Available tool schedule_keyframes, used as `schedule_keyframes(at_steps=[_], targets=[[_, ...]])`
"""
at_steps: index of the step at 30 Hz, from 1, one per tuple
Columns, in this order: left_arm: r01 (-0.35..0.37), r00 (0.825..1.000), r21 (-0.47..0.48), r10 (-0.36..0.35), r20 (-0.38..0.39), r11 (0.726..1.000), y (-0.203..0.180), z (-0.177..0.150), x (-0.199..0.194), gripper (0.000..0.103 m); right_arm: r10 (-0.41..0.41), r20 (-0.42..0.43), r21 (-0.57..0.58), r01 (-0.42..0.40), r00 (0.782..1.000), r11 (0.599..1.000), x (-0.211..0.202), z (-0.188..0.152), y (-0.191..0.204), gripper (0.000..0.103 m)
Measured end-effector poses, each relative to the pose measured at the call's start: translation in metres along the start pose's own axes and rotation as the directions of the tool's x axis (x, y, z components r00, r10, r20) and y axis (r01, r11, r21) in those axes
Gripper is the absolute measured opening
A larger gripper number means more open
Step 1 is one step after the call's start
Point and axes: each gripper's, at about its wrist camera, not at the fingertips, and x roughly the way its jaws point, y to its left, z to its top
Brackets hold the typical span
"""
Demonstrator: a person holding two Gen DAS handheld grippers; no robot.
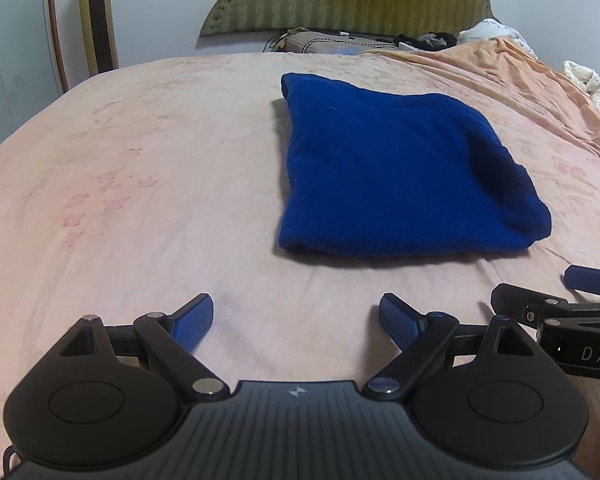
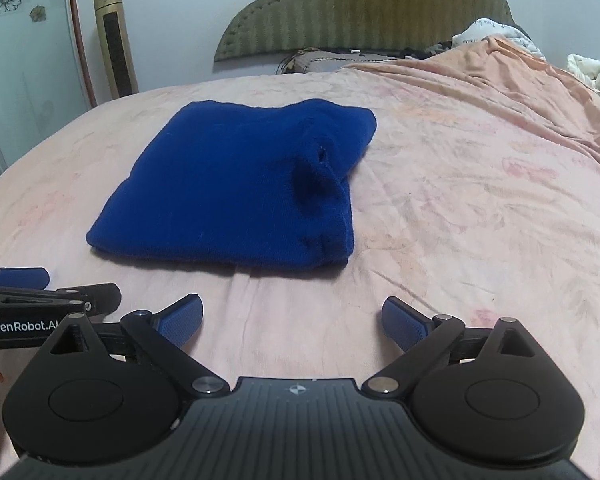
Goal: Fold small clothes
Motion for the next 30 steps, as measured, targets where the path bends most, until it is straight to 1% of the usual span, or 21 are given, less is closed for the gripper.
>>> schedule_keyframes(at_steps=[4,11,18,20,25,30], targets=[[-0.013,1.0,0.014,0.013,0.01,1.0,-0.004,-0.002,0.001,0.093,0.004,0.005,-0.018,-0.004,1.0,1.0,-0.001,-0.003,0.002,0.098],[-0.033,0.999,0.028,0.033,0.025,0.999,-0.007,-0.005,0.0,0.093,-0.025,0.008,-0.016,0.025,1.0,1.0,-0.003,-0.006,-0.002,0.098],[-0.049,0.998,0.019,0.048,0.035,0.999,-0.005,-0.009,-0.002,0.093,-0.018,0.002,-0.032,0.018,1.0,0.999,-0.002,-0.011,-0.005,0.101],[-0.052,0.998,0.019,0.051,0.038,0.998,-0.004,-0.01,-0.001,0.095,-0.016,0.003,-0.027,0.016,1.0,1.0,-0.001,-0.012,-0.006,0.102],[-0.049,0.998,0.011,0.049,0.05,0.999,-0.003,-0.013,-0.001,0.096,-0.02,0.008,-0.032,0.02,1.0,0.999,0.001,-0.014,-0.005,0.103],[-0.06,0.997,0.013,0.059,0.055,0.998,-0.003,-0.015,0.0,0.1,-0.015,0.014,-0.032,0.016,1.0,0.999,0.001,-0.016,-0.005,0.103]])
